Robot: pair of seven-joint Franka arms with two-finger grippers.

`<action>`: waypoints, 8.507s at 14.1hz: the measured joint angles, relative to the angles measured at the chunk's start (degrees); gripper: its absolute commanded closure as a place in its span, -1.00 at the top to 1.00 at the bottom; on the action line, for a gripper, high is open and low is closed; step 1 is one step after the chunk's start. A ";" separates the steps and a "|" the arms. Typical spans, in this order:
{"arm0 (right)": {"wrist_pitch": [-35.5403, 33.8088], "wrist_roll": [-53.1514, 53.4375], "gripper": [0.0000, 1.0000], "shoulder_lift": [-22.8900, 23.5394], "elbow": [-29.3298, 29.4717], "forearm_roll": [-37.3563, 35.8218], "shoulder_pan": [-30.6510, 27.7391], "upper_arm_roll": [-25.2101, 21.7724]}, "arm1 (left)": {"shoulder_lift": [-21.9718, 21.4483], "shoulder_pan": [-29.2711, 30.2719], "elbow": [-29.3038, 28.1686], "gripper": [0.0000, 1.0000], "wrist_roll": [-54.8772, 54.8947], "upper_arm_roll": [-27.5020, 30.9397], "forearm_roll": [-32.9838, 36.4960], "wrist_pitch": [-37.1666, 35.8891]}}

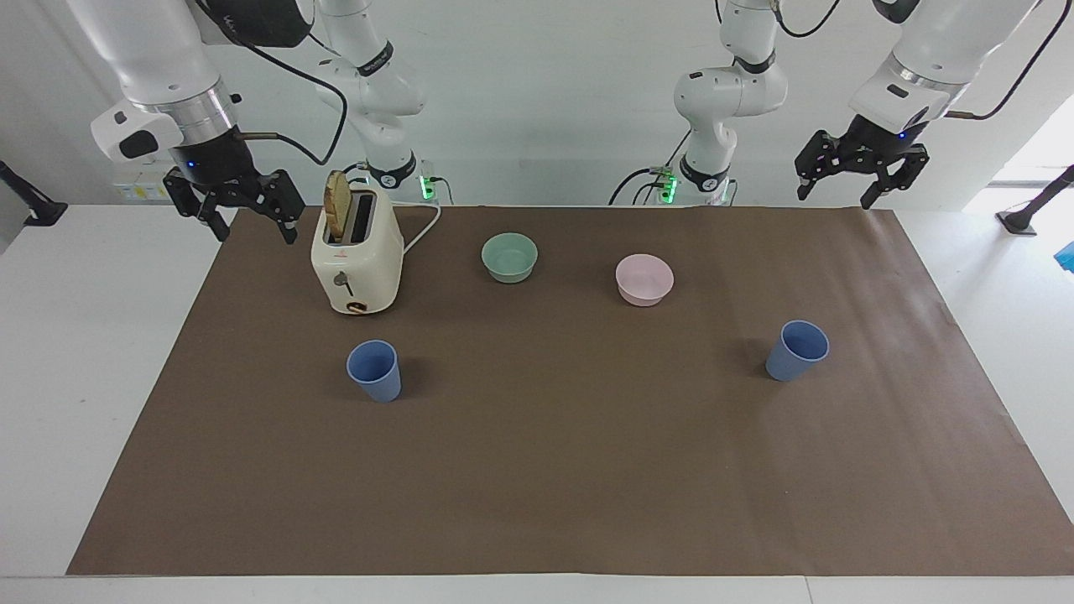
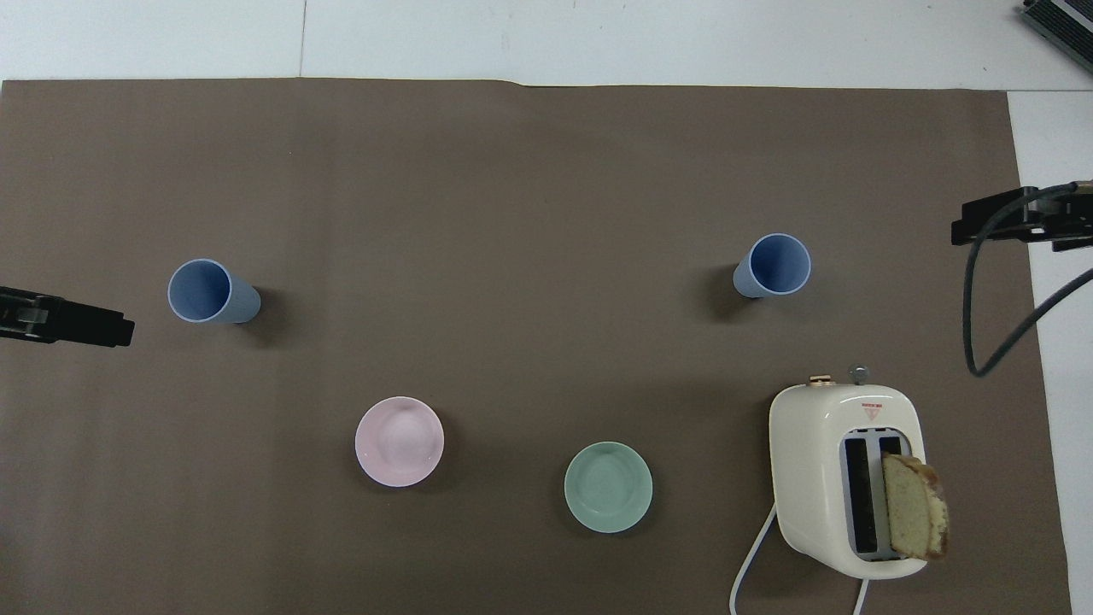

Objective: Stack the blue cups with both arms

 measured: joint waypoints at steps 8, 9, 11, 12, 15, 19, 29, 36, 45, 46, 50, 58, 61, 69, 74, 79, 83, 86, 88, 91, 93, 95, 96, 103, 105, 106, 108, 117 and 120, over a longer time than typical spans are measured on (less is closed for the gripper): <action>0.00 0.00 1.00 0.00 0.00 0.00 0.00 0.00 | -0.16 -0.39 -0.27 1.00 0.03 -0.28 -0.06 -0.02; 0.00 0.00 1.00 0.00 0.00 0.00 0.00 0.00 | -0.17 -0.79 -0.27 1.00 0.01 -0.39 -0.07 -0.01; 0.00 0.00 1.00 0.00 0.00 0.00 0.00 0.00 | -0.18 -1.20 -0.27 1.00 -0.02 -0.49 -0.07 -0.01; 0.00 0.00 1.00 0.00 0.00 0.00 0.00 0.00 | -0.18 -1.21 -0.27 1.00 -0.02 -0.47 -0.07 -0.01; 0.00 0.00 1.00 0.00 0.00 0.00 0.00 0.00 | -0.19 -1.17 -0.27 1.00 -0.08 -0.20 -0.07 -0.01; 0.00 0.00 1.00 0.00 0.00 0.09 0.00 0.00 | -0.19 -1.23 -0.27 1.00 -0.08 -0.14 -0.08 -0.11; 0.00 0.00 1.00 0.00 -0.04 0.23 0.00 0.00 | -0.20 -0.92 -0.32 1.00 -0.10 0.36 -0.08 -0.15; 0.00 0.00 1.00 0.00 -0.05 0.23 0.00 0.00 | 0.10 2.06 -5.84 1.00 -0.02 1.04 -0.06 5.00; 0.00 0.00 1.00 0.00 -0.06 0.23 0.00 0.00 | 9.93 5.92 -13.15 1.00 -0.92 1.25 -0.06 23.84; 0.00 0.00 1.00 0.00 -0.06 0.23 0.00 0.00 | 11.33 6.16 -13.70 1.00 -1.12 1.26 -0.06 25.16; 0.00 0.00 1.00 0.00 -0.06 0.23 0.00 0.00 | 15.66 6.39 -18.00 1.00 -3.69 1.22 -0.06 35.75; 0.00 0.00 1.00 0.00 -0.06 0.23 0.00 0.00 | 16.15 6.78 -19.46 -1.00 -4.42 1.11 -0.06 36.98; 0.00 0.00 1.00 0.00 -0.06 0.23 0.00 0.00 | 16.15 6.78 -19.46 -1.00 -4.42 1.04 -0.07 36.99; 0.02 0.00 1.00 0.00 -0.06 0.23 0.00 0.00 | 15.48 6.16 -12.20 -1.00 -7.77 -0.27 -2.32 31.45; 0.02 0.00 1.00 0.00 -0.06 0.23 0.00 0.00 | 13.02 -3.34 -10.26 -1.00 -23.90 -0.86 -2.61 29.02; 0.02 0.00 1.00 0.00 -0.06 0.23 0.00 0.00 | 12.99 -13.83 -10.26 -1.00 -37.16 -1.11 -2.63 29.98; 0.02 0.00 1.00 0.00 -0.06 0.23 0.00 0.00 | 14.44 -20.05 -10.43 -1.00 -43.85 -1.10 -3.01 36.08; 0.02 0.00 1.00 0.00 -0.17 0.23 0.00 0.00 | 17.91 -24.36 -10.50 -1.00 -47.33 -1.10 -3.02 41.10; 0.26 0.00 1.00 0.00 -0.25 0.23 0.00 0.00 | 19.65 -25.17 -10.50 -1.00 -47.54 -1.06 -3.02 42.05; 0.35 0.00 1.00 0.00 -0.29 0.23 0.00 0.00 | 21.73 -26.01 -10.50 -1.00 -47.53 -1.03 -3.02 43.96; 0.35 0.00 1.00 0.00 -0.30 0.23 0.00 0.00 | 22.78 -26.88 -10.51 -1.00 -47.50 -1.00 -3.02 44.37; 0.35 0.00 1.00 0.00 -0.31 0.23 0.00 0.00 | 23.27 -27.23 -10.56 -1.00 -47.49 -1.04 -3.02 44.45; 0.35 0.00 1.00 0.00 -0.31 0.23 0.00 0.00 | 23.37 -27.24 -10.57 -1.00 -47.44 -1.03 -3.01 44.48; 0.35 0.00 1.00 -0.01 -0.33 0.23 0.00 0.00 | 23.60 -28.12 -11.65 -0.84 -47.36 -0.99 -3.01 44.54; 0.35 0.00 1.00 -0.01 -0.33 0.23 0.00 0.00 | 23.60 -28.12 -11.86 -0.84 -47.36 -0.89 -3.01 44.69; 0.35 0.00 1.00 -0.01 -0.33 0.23 0.00 0.00 | 23.60 -28.12 -11.86 -0.84 -47.36 -0.77 -3.01 44.88; 0.35 0.00 1.00 -0.03 -0.33 0.23 0.00 0.00 | 23.60 -28.11 -11.86 -0.84 -47.35 -0.53 -3.01 45.53; 1.62 0.00 1.00 -1.01 -2.47 0.23 0.00 0.02 | 23.60 -27.84 -11.90 0.78 -46.38 -0.07 -3.00 45.84; 2.68 0.00 1.00 -1.88 -3.63 0.23 0.00 0.02 | 23.60 -27.82 -11.90 1.00 -46.22 0.17 -2.93 45.82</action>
